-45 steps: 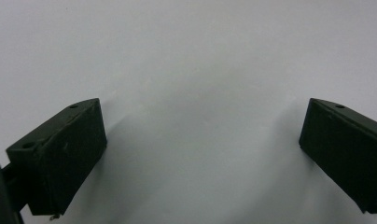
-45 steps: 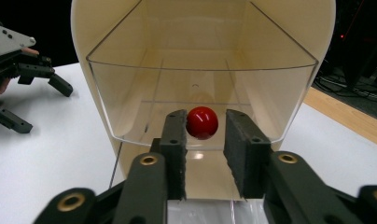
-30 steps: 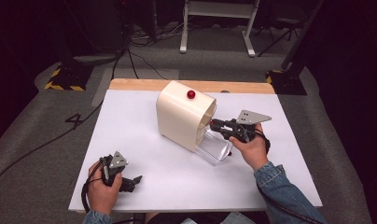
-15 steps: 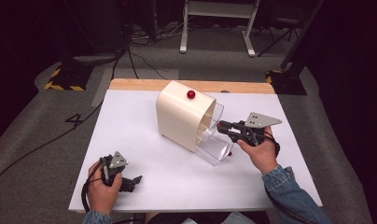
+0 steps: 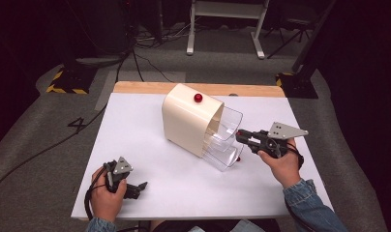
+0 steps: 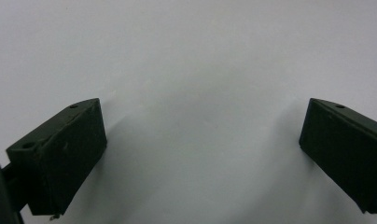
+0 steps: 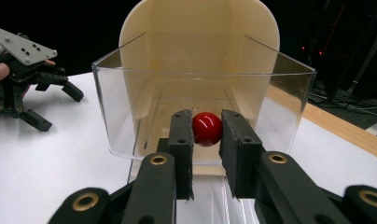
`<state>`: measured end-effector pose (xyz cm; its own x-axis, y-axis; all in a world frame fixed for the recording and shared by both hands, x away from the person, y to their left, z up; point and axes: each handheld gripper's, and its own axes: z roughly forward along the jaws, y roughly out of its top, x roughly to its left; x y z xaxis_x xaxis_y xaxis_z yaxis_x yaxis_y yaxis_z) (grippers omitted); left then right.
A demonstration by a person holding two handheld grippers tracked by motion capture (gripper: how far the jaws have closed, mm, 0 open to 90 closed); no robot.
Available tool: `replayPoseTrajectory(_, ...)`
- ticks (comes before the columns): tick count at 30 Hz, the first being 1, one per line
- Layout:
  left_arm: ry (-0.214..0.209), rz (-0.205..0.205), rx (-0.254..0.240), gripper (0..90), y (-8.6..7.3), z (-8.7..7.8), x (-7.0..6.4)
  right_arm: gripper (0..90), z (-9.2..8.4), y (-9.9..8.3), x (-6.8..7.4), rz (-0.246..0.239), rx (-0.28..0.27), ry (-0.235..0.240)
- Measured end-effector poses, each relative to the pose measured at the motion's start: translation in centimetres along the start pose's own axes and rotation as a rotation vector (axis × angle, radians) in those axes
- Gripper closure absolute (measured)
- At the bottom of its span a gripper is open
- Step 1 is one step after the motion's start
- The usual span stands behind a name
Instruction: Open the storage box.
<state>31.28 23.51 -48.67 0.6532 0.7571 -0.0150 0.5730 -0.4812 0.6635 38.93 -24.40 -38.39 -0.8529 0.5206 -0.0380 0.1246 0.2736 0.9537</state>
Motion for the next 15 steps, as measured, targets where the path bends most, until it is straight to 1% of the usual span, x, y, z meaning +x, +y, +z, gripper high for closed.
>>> replayPoseTrajectory(4,0.0,0.0,0.0,0.8,0.0,0.0,0.0,75.1,-0.5,-0.3,-0.1,0.007,0.007,-0.003)
replayPoseTrajectory(10,0.0,0.002,-0.001,0.8,0.0,0.0,0.0,74.8,-0.6,-0.9,-0.2,0.017,0.011,-0.004)
replayPoseTrajectory(12,0.0,0.0,0.0,0.9,0.0,0.0,0.0,74.5,-0.5,-1.2,-0.3,0.021,0.036,0.001)
replayPoseTrajectory(15,0.003,0.001,0.0,0.9,0.0,0.0,0.0,74.3,-0.3,-1.8,-0.4,0.036,0.047,0.007)
